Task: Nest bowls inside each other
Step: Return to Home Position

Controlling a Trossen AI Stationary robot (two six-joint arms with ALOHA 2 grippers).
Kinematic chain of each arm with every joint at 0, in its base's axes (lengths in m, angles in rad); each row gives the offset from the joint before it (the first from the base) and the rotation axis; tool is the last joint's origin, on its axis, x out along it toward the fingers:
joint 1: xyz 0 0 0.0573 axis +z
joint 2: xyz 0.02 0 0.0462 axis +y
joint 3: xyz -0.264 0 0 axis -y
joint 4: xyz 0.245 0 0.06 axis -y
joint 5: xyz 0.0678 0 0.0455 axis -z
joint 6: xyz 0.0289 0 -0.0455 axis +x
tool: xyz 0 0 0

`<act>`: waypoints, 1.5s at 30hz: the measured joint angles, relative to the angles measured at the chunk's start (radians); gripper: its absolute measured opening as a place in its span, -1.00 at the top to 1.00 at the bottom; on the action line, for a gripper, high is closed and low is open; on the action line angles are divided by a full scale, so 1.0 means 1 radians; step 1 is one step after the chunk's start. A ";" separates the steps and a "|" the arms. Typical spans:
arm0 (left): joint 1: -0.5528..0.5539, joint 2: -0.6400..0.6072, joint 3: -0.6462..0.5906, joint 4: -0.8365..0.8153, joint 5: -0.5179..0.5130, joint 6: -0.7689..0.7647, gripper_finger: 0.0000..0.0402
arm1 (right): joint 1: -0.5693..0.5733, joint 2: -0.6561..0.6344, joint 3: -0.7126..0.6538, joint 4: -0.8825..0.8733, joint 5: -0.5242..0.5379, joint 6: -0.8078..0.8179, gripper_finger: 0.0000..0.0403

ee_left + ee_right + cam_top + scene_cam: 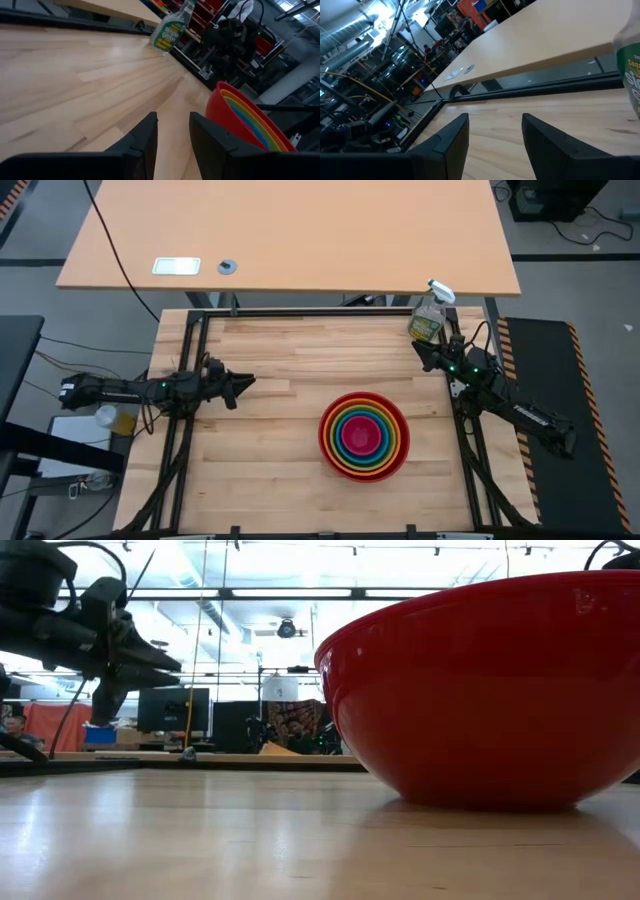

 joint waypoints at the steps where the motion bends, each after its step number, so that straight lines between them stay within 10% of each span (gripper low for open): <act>1: -0.002 -0.001 -0.004 0.000 0.005 -0.006 0.43 | 0.000 0.000 0.000 0.000 0.000 0.000 0.06; 18: -0.003 0.004 -0.004 -0.006 0.013 0.291 0.43 | 0.000 0.000 0.000 0.002 0.000 0.000 0.06; 45: -0.003 0.005 -0.005 -0.008 0.011 0.296 0.43 | 0.000 0.000 0.000 0.002 -0.001 0.000 0.06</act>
